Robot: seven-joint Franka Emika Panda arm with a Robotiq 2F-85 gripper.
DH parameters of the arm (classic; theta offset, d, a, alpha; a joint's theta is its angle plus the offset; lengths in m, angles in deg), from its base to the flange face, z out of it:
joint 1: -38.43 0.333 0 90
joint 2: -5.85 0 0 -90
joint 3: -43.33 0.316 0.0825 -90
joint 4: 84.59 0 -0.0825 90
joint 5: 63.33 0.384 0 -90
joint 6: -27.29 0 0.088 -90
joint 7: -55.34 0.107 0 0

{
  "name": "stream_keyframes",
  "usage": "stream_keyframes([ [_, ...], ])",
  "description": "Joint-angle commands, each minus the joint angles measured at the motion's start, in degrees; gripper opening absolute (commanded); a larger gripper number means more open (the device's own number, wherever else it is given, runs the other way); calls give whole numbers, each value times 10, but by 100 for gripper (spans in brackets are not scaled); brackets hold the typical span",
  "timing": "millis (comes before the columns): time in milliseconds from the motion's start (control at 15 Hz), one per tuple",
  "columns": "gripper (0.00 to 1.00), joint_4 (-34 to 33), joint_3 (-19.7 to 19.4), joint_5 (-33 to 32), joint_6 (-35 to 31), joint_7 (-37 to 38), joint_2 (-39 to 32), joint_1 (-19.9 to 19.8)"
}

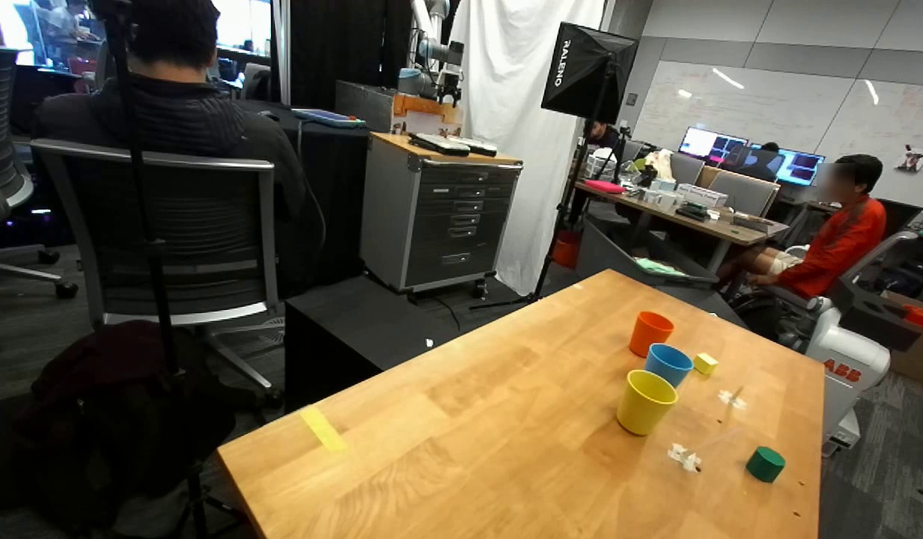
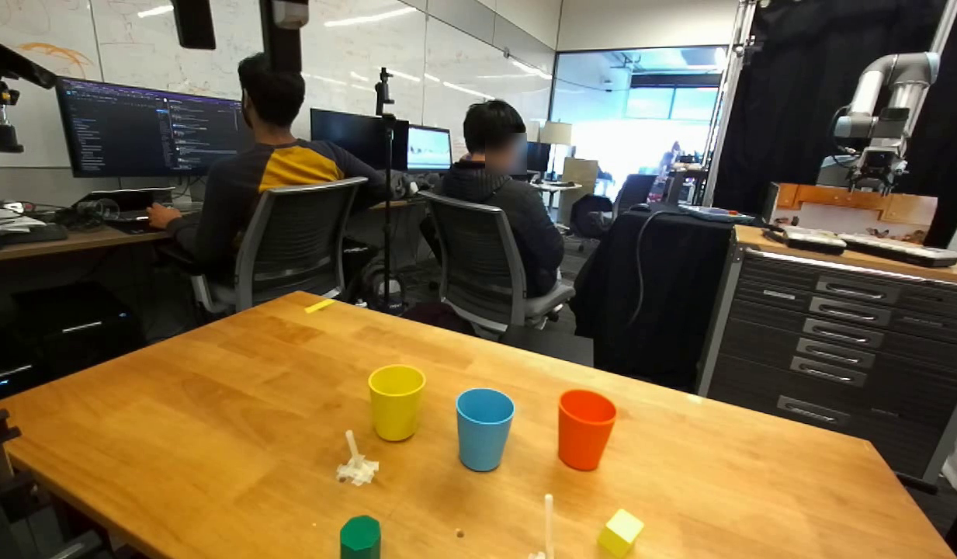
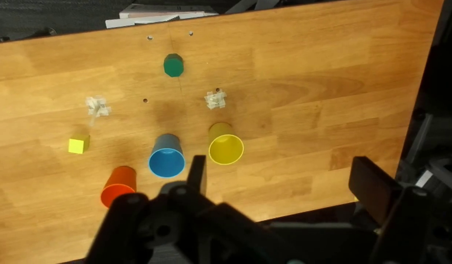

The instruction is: Take the yellow cup and put it inside the blue cup, then place both inside the orange cup

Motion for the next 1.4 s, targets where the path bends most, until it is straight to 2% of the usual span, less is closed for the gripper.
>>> stream_keyframes([
  [0,100,27,8,5,-89,36,-11,-29],
  [400,100,61,16,6,-287,99,-93,-51],
  [667,100,52,12,33,-376,114,-181,-35],
  [1067,100,25,18,96,-412,100,-281,-1],
  [1200,100,12,25,110,-402,95,-300,3],
  [1333,100,-10,28,119,-362,82,-306,1],
])
